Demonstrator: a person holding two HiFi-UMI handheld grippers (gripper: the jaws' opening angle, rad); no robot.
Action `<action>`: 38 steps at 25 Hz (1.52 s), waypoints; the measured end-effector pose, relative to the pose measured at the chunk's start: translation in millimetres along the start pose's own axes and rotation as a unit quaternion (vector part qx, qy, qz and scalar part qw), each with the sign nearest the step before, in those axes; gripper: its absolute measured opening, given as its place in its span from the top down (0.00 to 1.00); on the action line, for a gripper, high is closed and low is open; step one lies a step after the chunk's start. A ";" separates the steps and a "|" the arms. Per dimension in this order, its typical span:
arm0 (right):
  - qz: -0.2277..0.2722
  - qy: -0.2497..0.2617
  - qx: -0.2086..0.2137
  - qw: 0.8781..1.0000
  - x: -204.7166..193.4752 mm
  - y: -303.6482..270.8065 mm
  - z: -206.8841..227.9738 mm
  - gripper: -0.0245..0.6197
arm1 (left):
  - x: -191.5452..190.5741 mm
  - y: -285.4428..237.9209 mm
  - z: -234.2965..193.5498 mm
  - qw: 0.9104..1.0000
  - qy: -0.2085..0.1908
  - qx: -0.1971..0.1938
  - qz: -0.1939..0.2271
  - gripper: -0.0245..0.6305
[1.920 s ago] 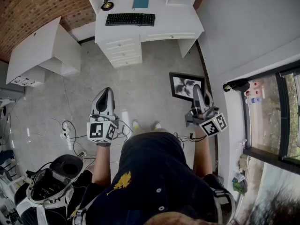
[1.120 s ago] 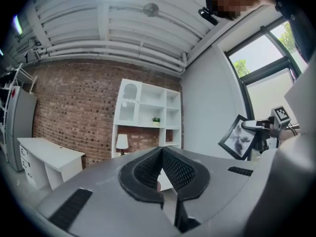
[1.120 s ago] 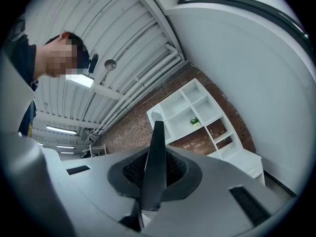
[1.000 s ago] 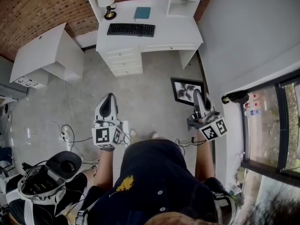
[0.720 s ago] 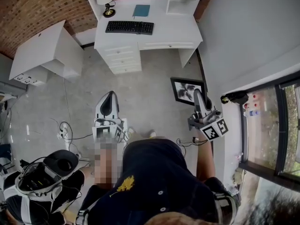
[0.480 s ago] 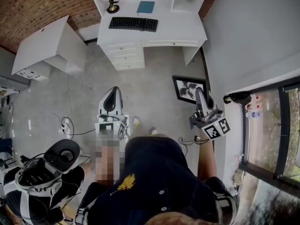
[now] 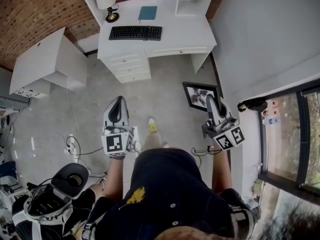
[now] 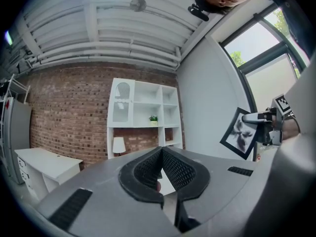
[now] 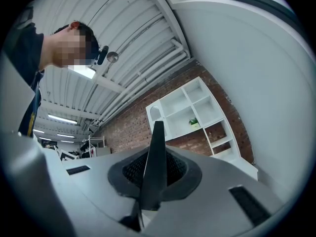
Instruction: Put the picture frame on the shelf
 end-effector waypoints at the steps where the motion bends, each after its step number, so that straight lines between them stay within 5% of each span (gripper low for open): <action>1: -0.001 0.000 -0.003 1.000 -0.5 -5.9 2.9 0.92 | -0.6 -7.9 -3.0 1.000 0.001 -0.001 -0.002 0.93; 21: -0.003 0.004 -0.019 1.000 -11.4 -171.7 39.8 0.92 | 10.8 -153.4 -100.4 1.000 0.012 -0.024 -0.008 0.93; 38: 0.004 0.014 -0.042 0.999 -20.3 -259.6 36.8 0.92 | 4.4 -216.1 -177.5 0.997 0.013 -0.060 -0.039 0.93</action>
Point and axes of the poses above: the fingertips, and each gripper's own axes: y backward along the fingers, z to its right, x out of its top, the point moved 7 cm from there along y, backward along the fingers, and after that the axes turned 3 degrees about y, right-handed, at the moved point
